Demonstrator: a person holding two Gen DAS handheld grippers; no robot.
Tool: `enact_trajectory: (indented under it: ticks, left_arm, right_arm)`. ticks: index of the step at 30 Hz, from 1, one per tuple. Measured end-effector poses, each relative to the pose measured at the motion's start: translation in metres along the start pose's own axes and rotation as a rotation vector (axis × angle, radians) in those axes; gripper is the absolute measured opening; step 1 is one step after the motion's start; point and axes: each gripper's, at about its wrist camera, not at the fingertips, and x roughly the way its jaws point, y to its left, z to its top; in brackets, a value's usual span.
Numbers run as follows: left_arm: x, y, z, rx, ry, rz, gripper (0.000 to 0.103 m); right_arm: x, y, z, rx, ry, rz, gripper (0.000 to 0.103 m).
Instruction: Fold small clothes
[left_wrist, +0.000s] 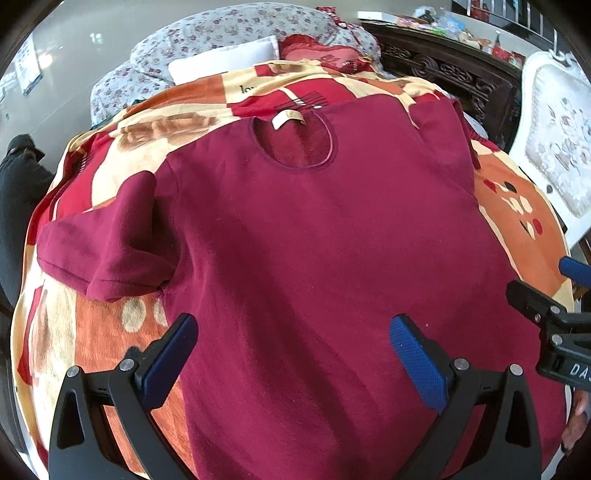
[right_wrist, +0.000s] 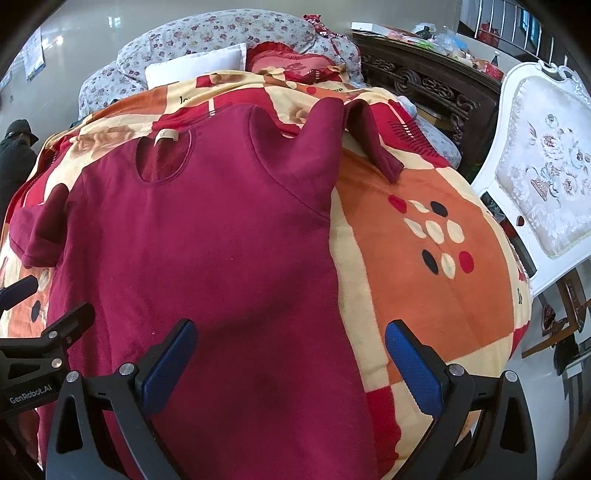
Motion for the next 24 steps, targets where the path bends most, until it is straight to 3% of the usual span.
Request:
enact_trajectory:
  ticks: [9,15,24]
  left_arm:
    - [0.011,0.012,-0.002,0.132,0.052,-0.060,0.103]
    - [0.013,0.037,-0.002,0.162,0.076,-0.112,0.103]
    - [0.015,0.084,0.001,0.198,0.071,-0.051,0.103]
  right_arm:
    - [0.001,0.004,0.001,0.003,0.003,0.015,0.103]
    - [0.007,0.013,0.006,0.001,0.010,0.023,0.103]
    - [0.015,0.033,0.016,0.003,0.004,0.049,0.103]
